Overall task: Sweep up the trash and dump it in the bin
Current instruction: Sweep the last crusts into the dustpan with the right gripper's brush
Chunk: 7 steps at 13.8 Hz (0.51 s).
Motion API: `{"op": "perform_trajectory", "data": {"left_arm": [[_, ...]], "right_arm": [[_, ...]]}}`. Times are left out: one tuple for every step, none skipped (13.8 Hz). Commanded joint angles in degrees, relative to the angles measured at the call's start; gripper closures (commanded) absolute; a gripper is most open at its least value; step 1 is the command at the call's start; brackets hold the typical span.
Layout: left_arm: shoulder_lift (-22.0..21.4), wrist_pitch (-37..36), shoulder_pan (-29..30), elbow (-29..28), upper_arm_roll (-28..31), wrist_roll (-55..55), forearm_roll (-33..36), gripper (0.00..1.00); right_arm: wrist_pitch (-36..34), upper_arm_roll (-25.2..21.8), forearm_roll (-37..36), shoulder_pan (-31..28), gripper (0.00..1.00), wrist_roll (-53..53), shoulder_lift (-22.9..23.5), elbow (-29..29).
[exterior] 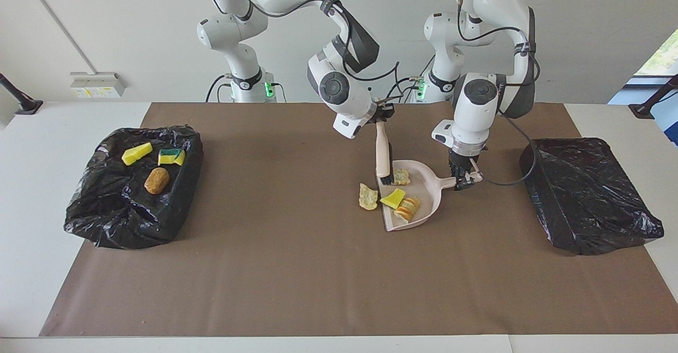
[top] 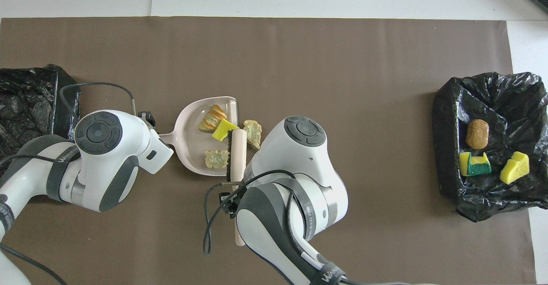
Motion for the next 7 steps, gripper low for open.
{"op": "perform_trajectory", "data": {"left_arm": [[-0.32, 2.45, 0.30, -1.36, 0.03, -1.39, 0.89, 1.00], [-0.32, 2.45, 0.30, -1.36, 0.03, -1.39, 0.90, 1.00], [-0.32, 2.45, 0.30, -1.36, 0.03, -1.39, 0.81, 1.00], [-0.32, 2.45, 0.30, -1.36, 0.03, -1.39, 0.81, 1.00], [-0.32, 2.54, 0.30, -1.36, 0.03, -1.39, 0.81, 1.00], [-0.32, 2.62, 0.30, -1.36, -0.05, -1.39, 0.81, 1.00], [-0.32, 2.62, 0.30, -1.36, 0.03, -1.39, 0.81, 1.00]], "right_arm": [[-1.83, 0.38, -9.65, -3.23, 1.00, 0.88, -1.29, -0.79], [-1.92, 0.20, -12.47, -4.20, 1.00, 0.97, -0.68, -0.79], [-1.92, 0.37, -15.72, -5.43, 1.00, 1.06, 0.63, -0.27], [-1.83, 0.46, -17.06, -5.70, 1.00, 1.14, 2.47, 0.43], [-1.74, 0.46, -16.99, -5.44, 1.00, 1.49, 3.62, 0.70], [-1.66, 0.55, -16.03, -5.09, 1.00, 2.02, 4.24, 0.53], [-0.78, 0.64, -15.84, -4.39, 1.00, 2.02, 5.12, 0.27]]}}
